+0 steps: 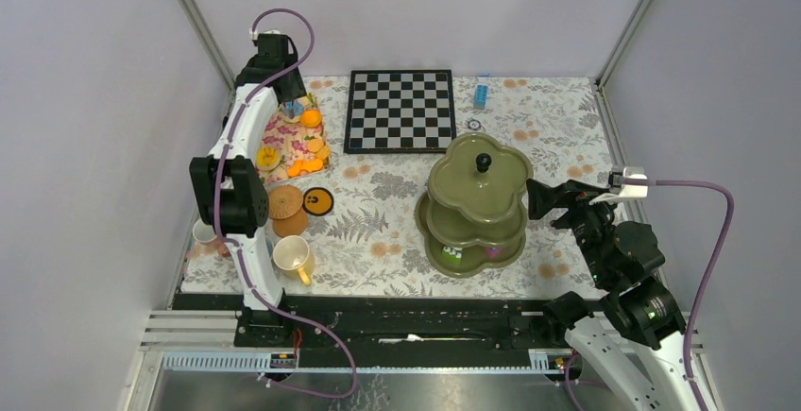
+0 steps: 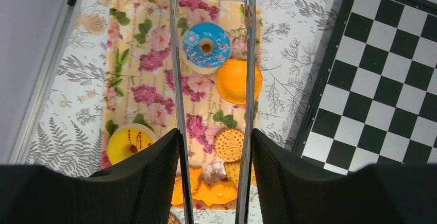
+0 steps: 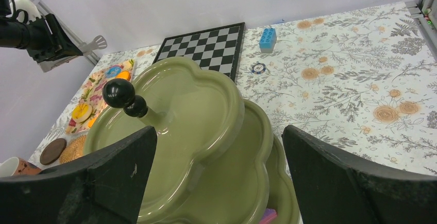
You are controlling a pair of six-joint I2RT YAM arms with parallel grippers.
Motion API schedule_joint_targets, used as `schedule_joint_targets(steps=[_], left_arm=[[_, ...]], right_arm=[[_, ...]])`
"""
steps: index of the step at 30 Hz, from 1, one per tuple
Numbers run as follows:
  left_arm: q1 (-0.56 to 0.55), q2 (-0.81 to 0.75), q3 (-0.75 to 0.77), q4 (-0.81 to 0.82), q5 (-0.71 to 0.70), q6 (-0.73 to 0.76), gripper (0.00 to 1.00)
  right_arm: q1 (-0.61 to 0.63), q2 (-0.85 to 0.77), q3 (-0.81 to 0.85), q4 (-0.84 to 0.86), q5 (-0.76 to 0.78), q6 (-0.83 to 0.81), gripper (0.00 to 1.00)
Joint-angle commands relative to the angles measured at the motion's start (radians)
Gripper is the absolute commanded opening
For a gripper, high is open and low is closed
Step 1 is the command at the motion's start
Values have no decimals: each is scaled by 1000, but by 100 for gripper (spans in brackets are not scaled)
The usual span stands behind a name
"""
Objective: Serve the afternoon tea
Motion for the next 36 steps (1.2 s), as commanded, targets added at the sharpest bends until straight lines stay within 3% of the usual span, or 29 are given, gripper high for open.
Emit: schedule_joint_targets(steps=[1, 25, 36], left_arm=[[4, 19, 68, -17, 51, -10, 55], [27, 56, -98, 57, 62, -7, 59], [31, 88, -102, 72, 73, -6, 59]], right_arm=[[5, 8, 26, 25, 27, -15, 98], [5, -9, 13, 26, 30, -3, 98], [5, -7, 10, 27, 33, -5, 98]])
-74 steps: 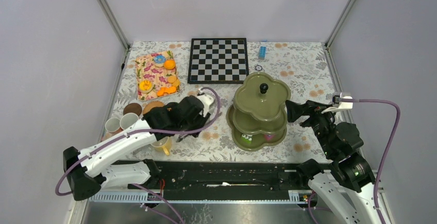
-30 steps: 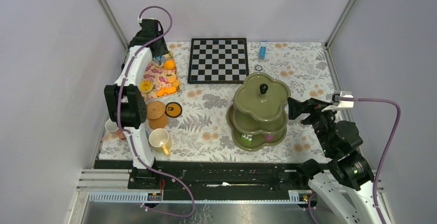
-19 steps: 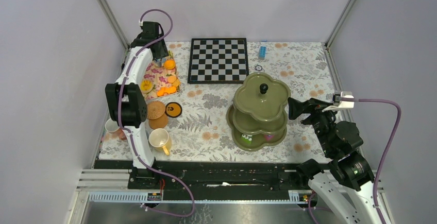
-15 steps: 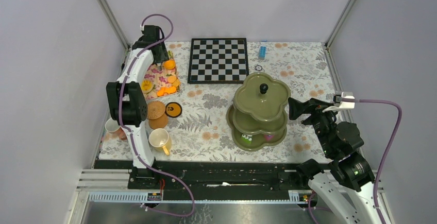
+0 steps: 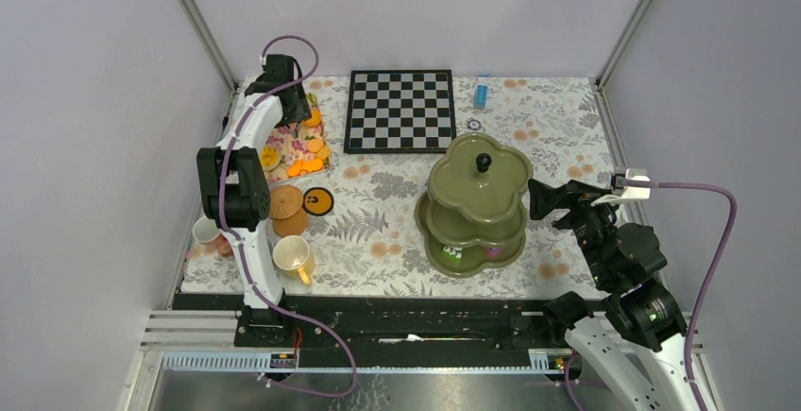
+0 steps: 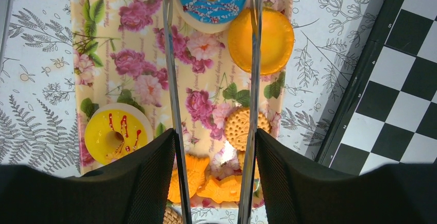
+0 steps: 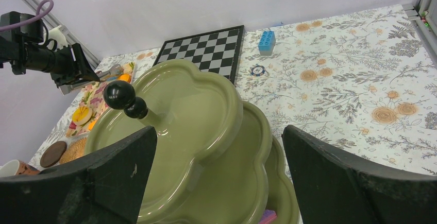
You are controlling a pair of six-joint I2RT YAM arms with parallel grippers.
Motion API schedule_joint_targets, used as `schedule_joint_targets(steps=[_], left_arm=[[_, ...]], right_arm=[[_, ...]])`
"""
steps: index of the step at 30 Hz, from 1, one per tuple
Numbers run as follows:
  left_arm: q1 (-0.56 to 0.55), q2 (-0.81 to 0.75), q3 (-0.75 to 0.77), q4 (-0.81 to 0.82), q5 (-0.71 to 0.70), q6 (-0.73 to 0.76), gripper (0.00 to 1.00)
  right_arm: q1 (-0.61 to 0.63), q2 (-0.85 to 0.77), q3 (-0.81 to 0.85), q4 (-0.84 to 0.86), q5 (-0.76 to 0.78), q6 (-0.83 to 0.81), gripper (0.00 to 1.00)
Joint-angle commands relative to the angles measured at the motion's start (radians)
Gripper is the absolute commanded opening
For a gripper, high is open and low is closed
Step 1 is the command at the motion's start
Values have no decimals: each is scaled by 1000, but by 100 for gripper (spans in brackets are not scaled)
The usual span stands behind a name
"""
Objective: Serve the afternoon tea
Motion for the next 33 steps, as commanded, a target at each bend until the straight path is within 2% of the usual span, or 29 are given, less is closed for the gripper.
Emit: schedule_joint_targets(steps=[1, 6, 14, 19, 26, 30, 33], left_arm=[[10, 23, 13, 58, 14, -6, 59], [10, 34, 12, 58, 19, -7, 58], [11, -20, -7, 76, -17, -2, 43], [10, -76, -11, 83, -28, 6, 39], [10, -207, -33, 63, -51, 32, 38], [10, -312, -111, 51, -45, 45, 37], [0, -439, -210, 56, 25, 59, 36]], right_arm=[[5, 4, 10, 27, 24, -3, 98], [5, 3, 8, 26, 27, -3, 98], [5, 1, 9, 26, 24, -2, 98], [5, 2, 9, 29, 17, 1, 98], [5, -1, 7, 28, 12, 10, 98], [5, -2, 5, 33, 14, 13, 98], [5, -2, 6, 33, 12, 13, 98]])
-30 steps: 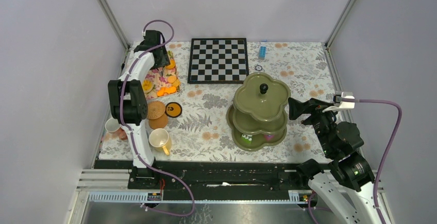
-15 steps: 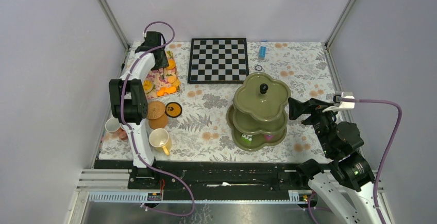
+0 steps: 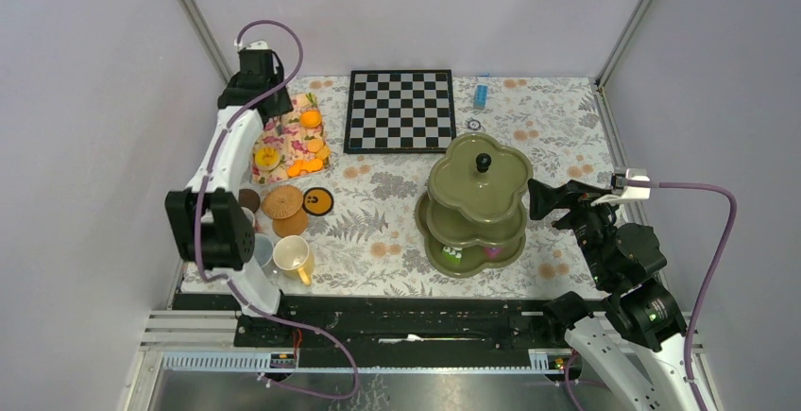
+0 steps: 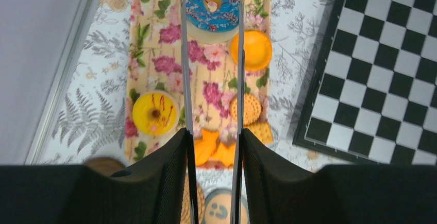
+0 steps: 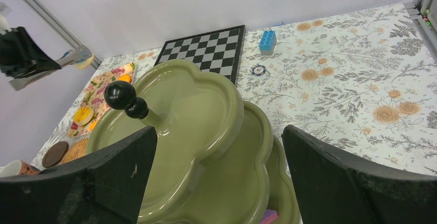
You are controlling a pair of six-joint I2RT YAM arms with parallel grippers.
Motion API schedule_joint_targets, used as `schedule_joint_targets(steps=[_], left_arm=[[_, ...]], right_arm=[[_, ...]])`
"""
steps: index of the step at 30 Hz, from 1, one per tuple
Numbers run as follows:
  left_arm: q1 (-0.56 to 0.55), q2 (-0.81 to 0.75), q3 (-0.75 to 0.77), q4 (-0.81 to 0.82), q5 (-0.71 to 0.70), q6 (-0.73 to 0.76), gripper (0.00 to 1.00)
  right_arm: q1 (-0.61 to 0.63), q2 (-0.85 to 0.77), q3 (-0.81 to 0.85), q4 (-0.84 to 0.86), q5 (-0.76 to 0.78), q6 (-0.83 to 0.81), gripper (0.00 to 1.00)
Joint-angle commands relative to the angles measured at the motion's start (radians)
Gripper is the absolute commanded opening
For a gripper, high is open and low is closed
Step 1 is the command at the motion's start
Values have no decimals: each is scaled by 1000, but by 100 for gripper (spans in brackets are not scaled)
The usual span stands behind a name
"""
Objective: Serve the afternoon tea
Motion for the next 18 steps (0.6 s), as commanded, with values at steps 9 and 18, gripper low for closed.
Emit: schedule_joint_targets(steps=[9, 18], left_arm=[[-360, -633, -509, 144, 321, 230, 36], [-559, -820, -721, 240, 452, 217, 37]], right_arm=[[5, 6, 2, 51, 17, -7, 98], [5, 24, -5, 71, -12, 14, 98]])
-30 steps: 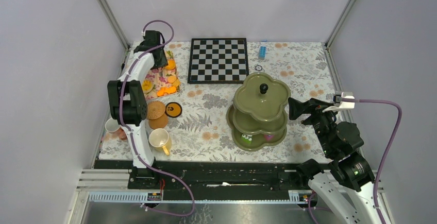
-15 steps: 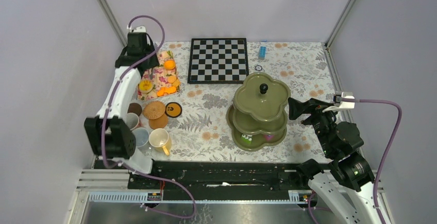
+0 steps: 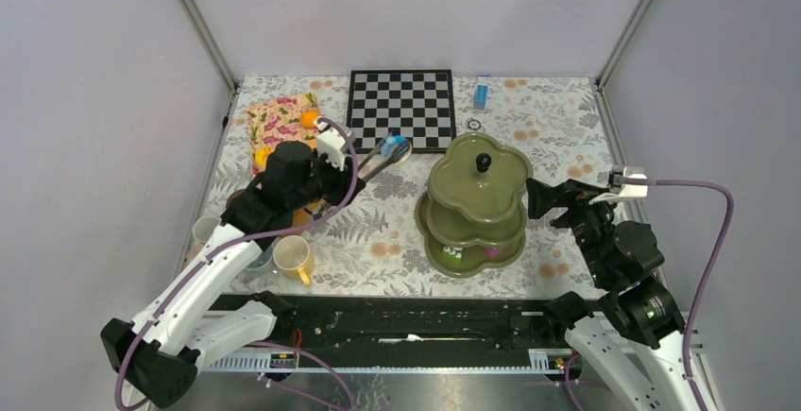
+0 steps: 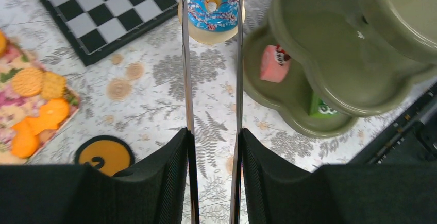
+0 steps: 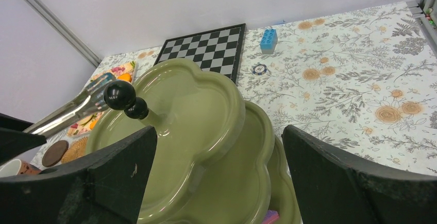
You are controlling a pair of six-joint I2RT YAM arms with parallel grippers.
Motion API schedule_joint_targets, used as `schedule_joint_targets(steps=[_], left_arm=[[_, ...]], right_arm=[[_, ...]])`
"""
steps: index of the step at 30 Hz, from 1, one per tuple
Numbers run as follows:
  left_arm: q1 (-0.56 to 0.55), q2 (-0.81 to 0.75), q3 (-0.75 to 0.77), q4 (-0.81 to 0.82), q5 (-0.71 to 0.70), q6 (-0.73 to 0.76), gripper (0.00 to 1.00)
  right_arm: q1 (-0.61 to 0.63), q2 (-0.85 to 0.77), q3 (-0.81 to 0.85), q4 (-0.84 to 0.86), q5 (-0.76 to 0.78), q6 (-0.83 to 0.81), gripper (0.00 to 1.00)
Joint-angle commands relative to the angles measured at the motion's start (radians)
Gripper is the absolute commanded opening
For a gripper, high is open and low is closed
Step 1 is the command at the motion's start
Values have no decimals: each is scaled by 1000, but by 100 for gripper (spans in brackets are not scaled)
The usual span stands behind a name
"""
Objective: Serve the afternoon tea
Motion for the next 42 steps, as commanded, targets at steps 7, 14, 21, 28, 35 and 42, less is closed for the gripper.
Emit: schedule_joint_targets(steps=[7, 14, 21, 28, 35, 42], left_arm=[[-200, 53, -38, 215, 55, -10, 36], [-263, 126, -41, 275, 52, 4, 35], [-312, 172, -51, 312, 51, -3, 36], [-316, 209, -49, 321, 51, -11, 44], [-316, 198, -38, 299, 38, 8, 53], [-316, 177, -24, 264, 29, 25, 54]], right_arm=[[4, 7, -7, 63, -4, 22, 98], [5, 5, -2, 57, -1, 20, 98], [5, 7, -4, 54, 1, 21, 98], [5, 12, -4, 55, -1, 22, 98], [5, 1, -10, 54, 1, 26, 98], [5, 2, -10, 54, -3, 27, 98]])
